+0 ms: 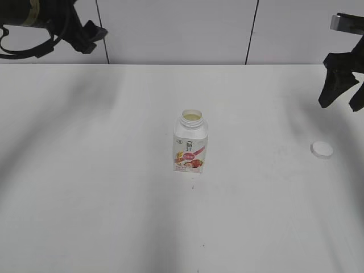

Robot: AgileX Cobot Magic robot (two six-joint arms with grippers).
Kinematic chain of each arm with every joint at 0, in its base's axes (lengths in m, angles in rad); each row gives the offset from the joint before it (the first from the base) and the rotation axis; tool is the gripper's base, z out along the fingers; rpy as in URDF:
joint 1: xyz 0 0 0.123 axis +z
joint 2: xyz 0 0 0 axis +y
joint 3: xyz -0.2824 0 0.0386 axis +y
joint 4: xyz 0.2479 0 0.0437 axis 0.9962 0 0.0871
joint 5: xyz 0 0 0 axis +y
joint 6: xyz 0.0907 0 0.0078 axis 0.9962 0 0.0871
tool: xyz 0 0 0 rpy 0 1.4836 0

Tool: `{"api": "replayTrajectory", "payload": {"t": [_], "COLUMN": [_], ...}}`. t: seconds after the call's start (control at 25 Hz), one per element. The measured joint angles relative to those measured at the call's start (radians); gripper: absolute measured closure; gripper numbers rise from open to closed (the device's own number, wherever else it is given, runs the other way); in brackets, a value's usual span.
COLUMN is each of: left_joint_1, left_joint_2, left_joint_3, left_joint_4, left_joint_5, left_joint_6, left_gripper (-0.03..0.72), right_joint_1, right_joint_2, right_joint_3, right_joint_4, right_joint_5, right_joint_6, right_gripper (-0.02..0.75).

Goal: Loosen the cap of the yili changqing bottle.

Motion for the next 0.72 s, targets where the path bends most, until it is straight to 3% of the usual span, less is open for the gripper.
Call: {"api": "replayTrajectory", "payload": {"t": [0.08, 0.2, 0.32, 0.44, 0.52, 0.6, 0.72], "left_joint_1": [0.001, 0.002, 0.011, 0.007, -0.002, -0.008, -0.009], "left_joint_2": [0.000, 0.000, 0.000, 0.000, 0.000, 0.000, 0.000], "left_joint_3": [0.011, 0.025, 0.026, 0.027, 0.027, 0.024, 0.000], "left_joint_4": [-0.027, -0.172, -0.495, -0.937, -1.149, -1.301, -1.424], "left_joint_5": [0.156, 0.377, 0.493, 0.515, 0.537, 0.583, 0.706], "left_joint_6": [0.000, 0.000, 0.116, 0.397, 0.542, 0.636, 0.695], "left_gripper": [0.099, 0.099, 0.101, 0.102, 0.102, 0.102, 0.102], "right_joint_1": [0.000, 0.000, 0.000, 0.000, 0.000, 0.000, 0.000], "right_joint_2": [0.000, -0.001, -0.001, -0.001, -0.002, -0.005, -0.017], "right_joint_3": [0.000, -0.001, -0.002, -0.026, -0.059, -0.091, -0.129], "right_joint_4": [-0.001, -0.003, -0.003, -0.006, -0.006, -0.007, -0.008], "right_joint_5": [0.000, 0.001, 0.003, 0.006, 0.007, 0.008, 0.007], "right_joint_6": [-0.001, -0.003, -0.003, -0.005, -0.005, -0.006, -0.002], "right_gripper": [0.191, 0.191, 0.191, 0.191, 0.191, 0.191, 0.191]}}
